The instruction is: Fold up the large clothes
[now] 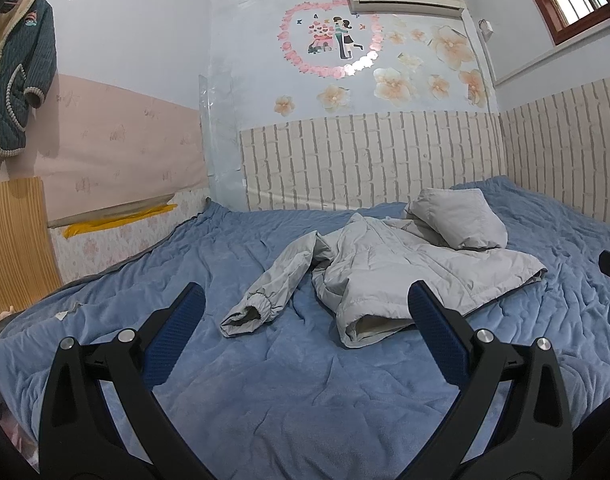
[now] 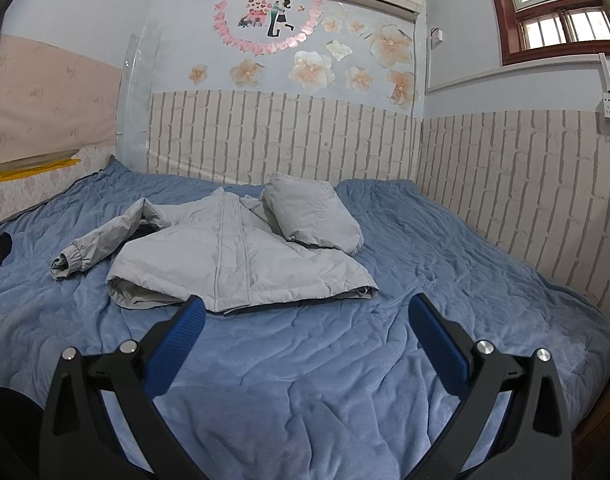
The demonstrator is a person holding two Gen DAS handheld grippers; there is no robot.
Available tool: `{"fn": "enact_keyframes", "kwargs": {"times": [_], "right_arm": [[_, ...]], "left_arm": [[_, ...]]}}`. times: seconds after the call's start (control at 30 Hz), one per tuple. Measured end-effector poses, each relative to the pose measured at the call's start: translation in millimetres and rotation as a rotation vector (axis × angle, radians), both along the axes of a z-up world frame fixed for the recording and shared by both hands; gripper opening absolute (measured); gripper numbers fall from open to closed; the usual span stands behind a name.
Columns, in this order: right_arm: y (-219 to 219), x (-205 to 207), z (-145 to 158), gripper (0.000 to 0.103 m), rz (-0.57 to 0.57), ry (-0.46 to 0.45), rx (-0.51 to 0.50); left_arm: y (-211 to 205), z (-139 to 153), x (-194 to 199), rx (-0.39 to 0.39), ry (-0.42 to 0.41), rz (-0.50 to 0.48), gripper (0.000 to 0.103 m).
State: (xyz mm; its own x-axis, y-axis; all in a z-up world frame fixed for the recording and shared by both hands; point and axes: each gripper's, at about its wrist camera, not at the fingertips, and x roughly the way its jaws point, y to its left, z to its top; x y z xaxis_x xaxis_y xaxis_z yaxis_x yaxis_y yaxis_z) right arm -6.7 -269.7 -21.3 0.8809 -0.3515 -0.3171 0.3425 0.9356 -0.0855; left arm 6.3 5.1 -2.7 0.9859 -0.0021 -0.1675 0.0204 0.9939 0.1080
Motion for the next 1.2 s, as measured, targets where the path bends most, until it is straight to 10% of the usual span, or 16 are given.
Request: {"fn": "enact_keyframes", "kwargs": {"times": [1.2], "right_arm": [[1.1, 0.4, -2.1, 0.101, -0.002, 0.006, -0.015]], "left_arm": [[-6.0, 1.2, -2.8, 0.013, -0.001, 0.003, 0.100]]}}
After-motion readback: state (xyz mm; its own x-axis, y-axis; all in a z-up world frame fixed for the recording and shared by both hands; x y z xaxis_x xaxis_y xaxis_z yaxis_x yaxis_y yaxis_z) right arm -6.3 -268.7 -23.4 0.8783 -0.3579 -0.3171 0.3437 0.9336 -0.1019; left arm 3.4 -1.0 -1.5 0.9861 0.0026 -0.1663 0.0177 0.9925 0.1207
